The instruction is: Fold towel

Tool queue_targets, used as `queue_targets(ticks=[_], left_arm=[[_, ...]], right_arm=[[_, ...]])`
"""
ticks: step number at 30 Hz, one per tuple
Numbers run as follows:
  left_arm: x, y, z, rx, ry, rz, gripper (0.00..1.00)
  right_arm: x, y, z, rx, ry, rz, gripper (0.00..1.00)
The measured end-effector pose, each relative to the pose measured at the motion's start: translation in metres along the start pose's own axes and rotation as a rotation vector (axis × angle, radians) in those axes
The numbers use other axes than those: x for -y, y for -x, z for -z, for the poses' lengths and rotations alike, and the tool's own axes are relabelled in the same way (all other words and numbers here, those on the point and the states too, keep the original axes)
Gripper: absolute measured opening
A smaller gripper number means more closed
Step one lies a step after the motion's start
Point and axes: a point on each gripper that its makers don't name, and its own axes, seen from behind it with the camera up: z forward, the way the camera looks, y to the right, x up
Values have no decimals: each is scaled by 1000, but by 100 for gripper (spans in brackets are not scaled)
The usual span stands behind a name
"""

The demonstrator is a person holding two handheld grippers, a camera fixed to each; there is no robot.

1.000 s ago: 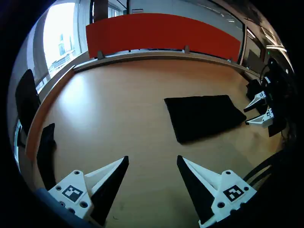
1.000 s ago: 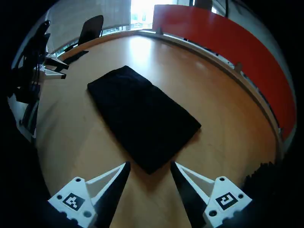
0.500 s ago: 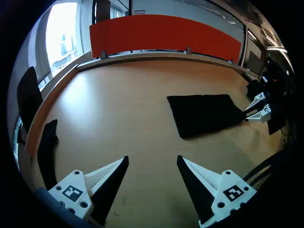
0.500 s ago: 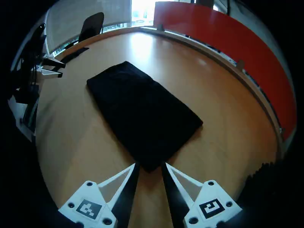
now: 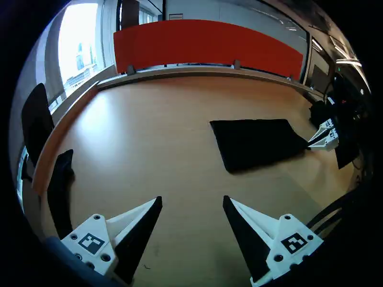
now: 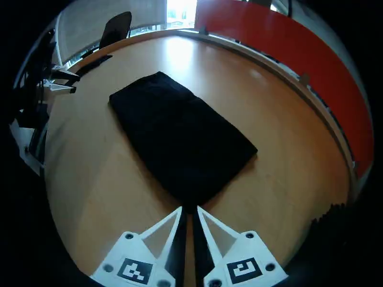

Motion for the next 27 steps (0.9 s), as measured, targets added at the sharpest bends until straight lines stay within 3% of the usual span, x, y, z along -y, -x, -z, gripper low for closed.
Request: queue_targets(ticks=[17,27], left_arm=[[3,-9,1,-20,-13,20,94],[-3,-14,2,-24,5,32,94]], right_arm=[[-12,-25,31,-72,62,-37,6],[-23,-39,52,-110,92,-46,5]])
